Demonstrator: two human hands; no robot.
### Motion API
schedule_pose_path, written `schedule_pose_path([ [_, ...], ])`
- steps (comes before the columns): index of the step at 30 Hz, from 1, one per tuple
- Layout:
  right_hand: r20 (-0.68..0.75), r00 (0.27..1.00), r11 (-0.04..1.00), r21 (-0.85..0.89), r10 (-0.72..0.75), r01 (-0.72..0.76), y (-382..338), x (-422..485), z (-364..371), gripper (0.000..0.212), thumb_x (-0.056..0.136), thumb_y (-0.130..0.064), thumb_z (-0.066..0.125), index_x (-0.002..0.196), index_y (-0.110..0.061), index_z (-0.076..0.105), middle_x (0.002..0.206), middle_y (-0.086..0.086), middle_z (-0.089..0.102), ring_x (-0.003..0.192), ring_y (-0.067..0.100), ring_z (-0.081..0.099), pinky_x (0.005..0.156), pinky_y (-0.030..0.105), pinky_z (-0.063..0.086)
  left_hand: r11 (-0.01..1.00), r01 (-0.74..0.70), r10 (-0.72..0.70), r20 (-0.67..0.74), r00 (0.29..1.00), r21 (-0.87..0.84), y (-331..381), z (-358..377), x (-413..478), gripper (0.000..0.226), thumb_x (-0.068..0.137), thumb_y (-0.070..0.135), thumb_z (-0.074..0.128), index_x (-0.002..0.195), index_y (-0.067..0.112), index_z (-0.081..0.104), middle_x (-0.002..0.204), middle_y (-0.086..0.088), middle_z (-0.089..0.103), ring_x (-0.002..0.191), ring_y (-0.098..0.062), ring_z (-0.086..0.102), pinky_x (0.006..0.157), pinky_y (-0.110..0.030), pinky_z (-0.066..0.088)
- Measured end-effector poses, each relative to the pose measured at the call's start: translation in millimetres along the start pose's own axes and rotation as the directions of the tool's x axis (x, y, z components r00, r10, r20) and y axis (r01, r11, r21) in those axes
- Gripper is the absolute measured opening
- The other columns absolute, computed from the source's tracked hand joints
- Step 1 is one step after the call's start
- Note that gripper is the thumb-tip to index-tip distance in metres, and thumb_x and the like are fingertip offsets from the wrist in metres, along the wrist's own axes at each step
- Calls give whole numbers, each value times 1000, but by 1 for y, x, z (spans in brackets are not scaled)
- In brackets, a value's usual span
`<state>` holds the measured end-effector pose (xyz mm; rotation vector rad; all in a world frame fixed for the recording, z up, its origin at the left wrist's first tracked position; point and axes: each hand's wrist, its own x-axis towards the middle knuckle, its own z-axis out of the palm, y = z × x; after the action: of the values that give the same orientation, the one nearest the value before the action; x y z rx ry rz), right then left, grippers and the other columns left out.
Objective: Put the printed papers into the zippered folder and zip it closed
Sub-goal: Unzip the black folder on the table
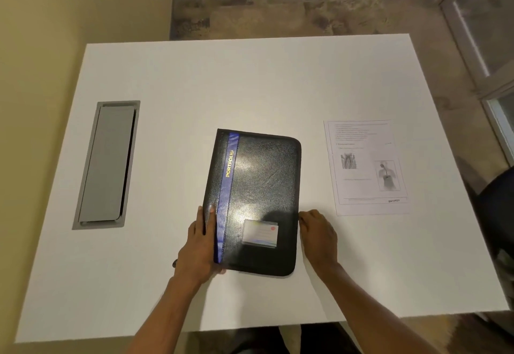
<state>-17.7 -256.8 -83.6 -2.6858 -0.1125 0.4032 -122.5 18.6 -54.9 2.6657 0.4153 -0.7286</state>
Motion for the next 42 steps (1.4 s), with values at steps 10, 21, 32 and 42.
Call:
schedule_pose_path([
  [10, 1, 997, 997, -35, -72, 72, 18, 9, -12, 18, 97, -12, 59, 95, -23, 72, 89, -1, 66, 83, 24, 63, 71, 40, 55, 1000, -1, 0, -43, 999, -24, 8, 5, -9, 148, 61, 50, 94, 166, 24, -7, 174, -2, -14, 157, -27, 14, 90, -47, 60],
  [21, -55, 997, 998, -32, -60, 58, 49, -19, -8, 12, 95, -9, 64, 97, -19, 72, 91, -2, 68, 82, 22, 64, 71, 39, 56, 996, 85, -85, -39, 996, -1, 49, -2, 8, 145, 57, 48, 97, 165, 19, 5, 174, -5, -1, 144, -34, 31, 83, -47, 58],
  [32, -181, 965, 974, 159, 188, -160, 48, -54, 13, 11, 93, -8, 65, 90, -18, 71, 89, -4, 64, 73, 23, 63, 63, 32, 49, 995, 100, -99, -28, 995, 9, 68, -2, 22, 148, 57, 51, 98, 165, 15, 4, 174, -9, -2, 135, -38, 38, 86, -48, 57],
  [42, -160, 957, 906, 391, 240, -162, -17, -104, 61, 14, 92, -10, 69, 101, -20, 74, 92, -6, 71, 81, 17, 69, 68, 37, 58, 992, 57, -57, 1, 998, -115, 59, -4, 29, 140, 61, 48, 97, 165, 12, 10, 173, -15, 3, 132, -46, 42, 99, -52, 52],
])
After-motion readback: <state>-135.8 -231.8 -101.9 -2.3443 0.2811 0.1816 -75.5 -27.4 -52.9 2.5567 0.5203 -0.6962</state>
